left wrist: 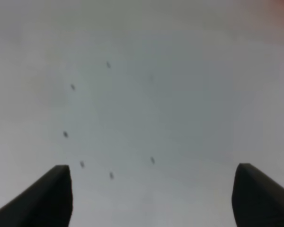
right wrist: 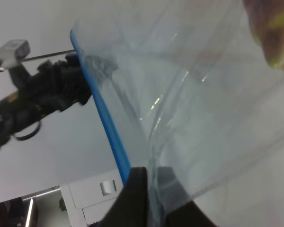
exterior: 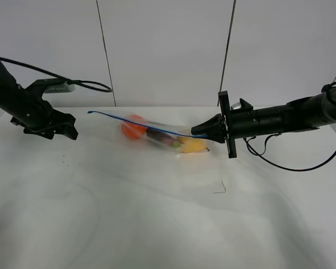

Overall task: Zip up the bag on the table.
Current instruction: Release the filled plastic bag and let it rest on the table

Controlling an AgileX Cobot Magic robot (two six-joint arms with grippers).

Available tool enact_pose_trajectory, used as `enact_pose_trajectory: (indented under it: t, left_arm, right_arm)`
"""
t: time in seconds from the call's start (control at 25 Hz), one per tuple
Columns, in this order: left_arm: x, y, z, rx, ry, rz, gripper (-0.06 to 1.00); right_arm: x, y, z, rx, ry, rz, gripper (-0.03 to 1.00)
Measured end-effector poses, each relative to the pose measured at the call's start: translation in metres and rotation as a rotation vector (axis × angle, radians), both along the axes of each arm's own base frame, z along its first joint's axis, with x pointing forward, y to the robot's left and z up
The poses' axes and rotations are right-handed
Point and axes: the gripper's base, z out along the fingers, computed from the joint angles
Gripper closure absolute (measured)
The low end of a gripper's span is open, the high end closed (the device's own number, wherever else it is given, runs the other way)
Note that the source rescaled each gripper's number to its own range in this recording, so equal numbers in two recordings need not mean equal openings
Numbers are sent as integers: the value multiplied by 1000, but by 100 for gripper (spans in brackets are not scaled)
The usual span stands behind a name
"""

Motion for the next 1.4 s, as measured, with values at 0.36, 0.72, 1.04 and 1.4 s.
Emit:
enact_pose_trajectory:
  t: [0.36,0.72,1.04,1.4]
  left_arm:
    - [-9,13,20,88,192,152,3]
    - [-31,12,17,91,440,159,3]
    - [-60,11,24,98,455,137,3]
    - [-155,7,38,93,439,135,3]
  right_arm:
    - [0,0,0,0,1,0,97]
    - [0,0,0,0,1,0,97]
    - [0,0,0,0,1,0,97]
    - [0,0,0,1,9,-3,97]
